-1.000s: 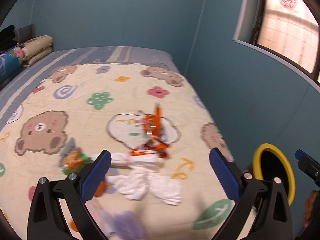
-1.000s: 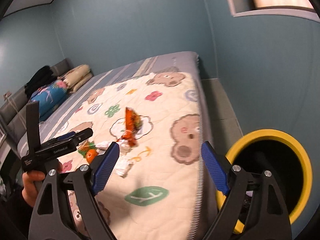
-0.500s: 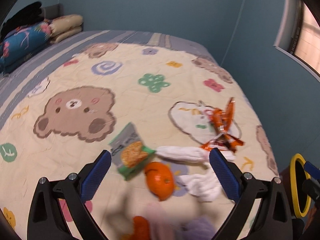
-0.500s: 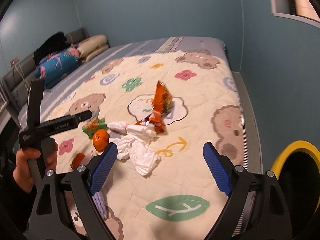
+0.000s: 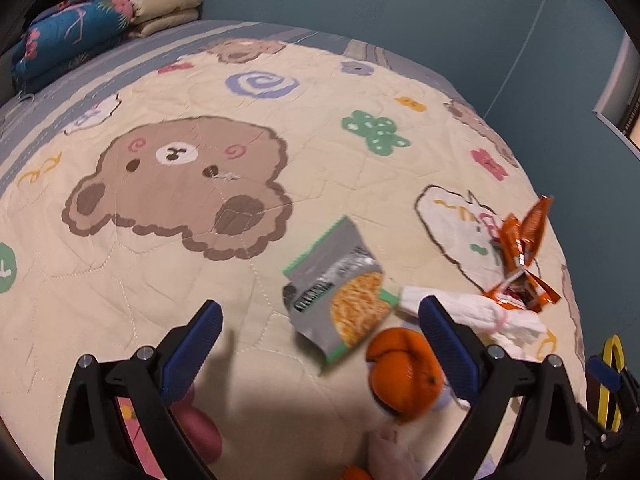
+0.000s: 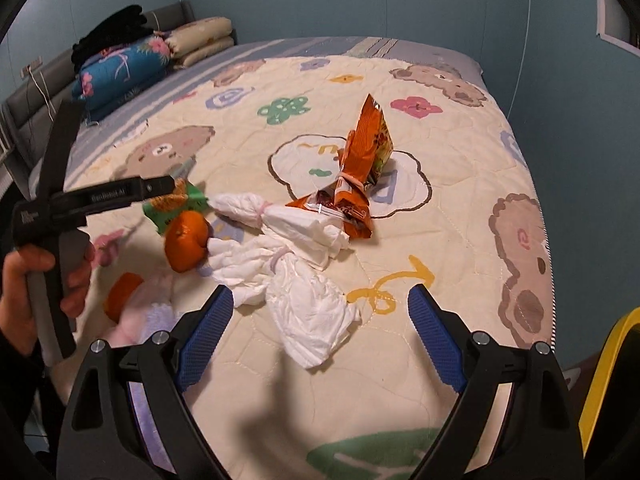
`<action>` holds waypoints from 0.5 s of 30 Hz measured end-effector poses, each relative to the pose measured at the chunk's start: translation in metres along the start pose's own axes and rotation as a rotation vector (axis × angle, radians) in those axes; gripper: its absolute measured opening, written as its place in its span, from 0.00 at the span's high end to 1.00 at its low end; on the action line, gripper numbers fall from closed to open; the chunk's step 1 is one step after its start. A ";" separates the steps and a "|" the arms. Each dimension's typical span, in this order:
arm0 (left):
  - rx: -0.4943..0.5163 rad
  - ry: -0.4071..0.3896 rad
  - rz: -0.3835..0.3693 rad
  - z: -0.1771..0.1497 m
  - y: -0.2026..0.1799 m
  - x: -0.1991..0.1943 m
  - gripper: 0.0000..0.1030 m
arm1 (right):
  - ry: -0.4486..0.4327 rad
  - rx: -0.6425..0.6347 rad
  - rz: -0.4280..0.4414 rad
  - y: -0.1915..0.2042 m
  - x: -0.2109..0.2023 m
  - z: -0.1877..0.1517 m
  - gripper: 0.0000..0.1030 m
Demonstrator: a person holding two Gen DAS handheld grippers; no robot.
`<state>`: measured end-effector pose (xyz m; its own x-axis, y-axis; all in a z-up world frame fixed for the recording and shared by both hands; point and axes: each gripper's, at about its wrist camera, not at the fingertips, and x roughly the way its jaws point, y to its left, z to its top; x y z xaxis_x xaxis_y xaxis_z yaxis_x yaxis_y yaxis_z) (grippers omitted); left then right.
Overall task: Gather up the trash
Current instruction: 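Move both open tools back over the remaining items on the bed, then grasp the green snack packet with the left tool while the right tool grasps the white tissue bundle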
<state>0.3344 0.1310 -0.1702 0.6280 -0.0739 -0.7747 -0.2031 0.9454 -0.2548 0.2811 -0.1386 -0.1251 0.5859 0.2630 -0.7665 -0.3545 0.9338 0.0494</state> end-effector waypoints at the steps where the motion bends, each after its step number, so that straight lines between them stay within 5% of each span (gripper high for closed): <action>1: -0.015 0.010 -0.004 0.001 0.003 0.005 0.08 | 0.006 -0.002 -0.007 0.000 0.004 0.000 0.17; 9: -0.075 0.048 -0.028 0.002 0.012 0.030 0.10 | 0.052 -0.053 -0.031 0.007 0.028 -0.003 0.20; 15: -0.056 0.047 -0.062 0.000 0.008 0.031 0.36 | 0.103 -0.089 -0.031 0.014 0.044 -0.008 0.28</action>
<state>0.3521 0.1358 -0.1964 0.6054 -0.1479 -0.7821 -0.2074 0.9193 -0.3344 0.2958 -0.1158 -0.1631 0.5210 0.2039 -0.8288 -0.4038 0.9144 -0.0289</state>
